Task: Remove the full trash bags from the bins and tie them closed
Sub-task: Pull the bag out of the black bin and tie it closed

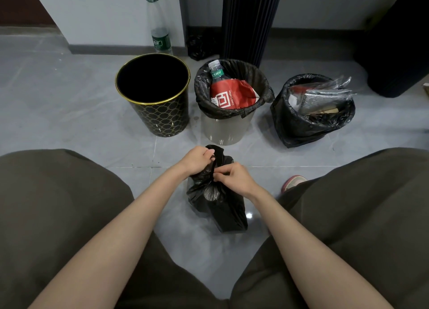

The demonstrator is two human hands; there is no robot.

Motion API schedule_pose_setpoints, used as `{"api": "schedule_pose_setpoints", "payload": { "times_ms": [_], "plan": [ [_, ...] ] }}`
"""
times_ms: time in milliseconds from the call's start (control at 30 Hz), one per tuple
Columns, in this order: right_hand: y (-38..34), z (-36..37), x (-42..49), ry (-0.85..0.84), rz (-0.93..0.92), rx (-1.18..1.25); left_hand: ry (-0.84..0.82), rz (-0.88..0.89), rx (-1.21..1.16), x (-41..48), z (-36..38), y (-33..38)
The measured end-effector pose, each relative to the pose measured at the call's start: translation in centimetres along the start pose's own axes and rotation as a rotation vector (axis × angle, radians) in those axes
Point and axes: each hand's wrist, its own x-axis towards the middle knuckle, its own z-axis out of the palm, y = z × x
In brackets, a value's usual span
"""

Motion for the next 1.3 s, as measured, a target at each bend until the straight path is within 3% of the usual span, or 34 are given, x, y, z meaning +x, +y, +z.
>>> {"api": "schedule_pose_setpoints", "payload": {
  "times_ms": [100, 200, 333, 433, 533, 633, 733, 833, 967, 1100, 1200, 1300],
  "plan": [
    [0.0, -0.2, 0.1, -0.035, 0.031, 0.049, 0.097, 0.029, -0.092, 0.2, 0.9, -0.2],
    [0.0, -0.5, -0.2, 0.031, 0.082, 0.107, 0.08, 0.042, -0.124, 0.3, 1.4, -0.6],
    [0.0, -1.1, -0.2, 0.069, 0.184, 0.279, 0.041, 0.063, 0.151, 0.3, 0.7, -2.0],
    [-0.5, -1.3, -0.2, 0.055, 0.253, 0.41, 0.125, 0.171, 0.281, -0.3, 0.5, -2.4],
    [-0.8, -1.7, 0.2, 0.05, 0.449, 0.536, 0.193, 0.21, 0.331, -1.1, 0.2, -2.0],
    [-0.5, -1.9, 0.7, -0.08, 0.704, 0.649, 0.121, 0.179, 0.339, -1.2, -0.1, -1.9],
    [-0.1, -1.8, 0.8, -0.102, 0.789, 0.737, 0.023, 0.109, 0.349, -1.1, -0.3, -2.6],
    [-0.2, -1.7, 0.9, -0.107, 0.716, 0.655, -0.043, 0.05, 0.37, -1.1, 0.0, -3.7],
    [-0.3, -2.0, 1.2, 0.02, 0.415, 0.406, -0.107, 0.029, 0.333, -0.9, 0.4, -4.4],
    [-0.5, -2.4, 1.0, 0.023, 0.196, 0.104, -0.23, 0.039, 0.303, -0.9, -0.6, -4.6],
    [-0.2, -2.6, 0.9, 0.016, 0.064, -0.103, -0.184, 0.073, 0.23, -0.5, -1.5, -4.3],
    [-0.5, -2.8, 0.5, 0.021, -0.046, -0.259, -0.073, 0.244, 0.377, 0.5, -1.5, -3.8]
  ]
}}
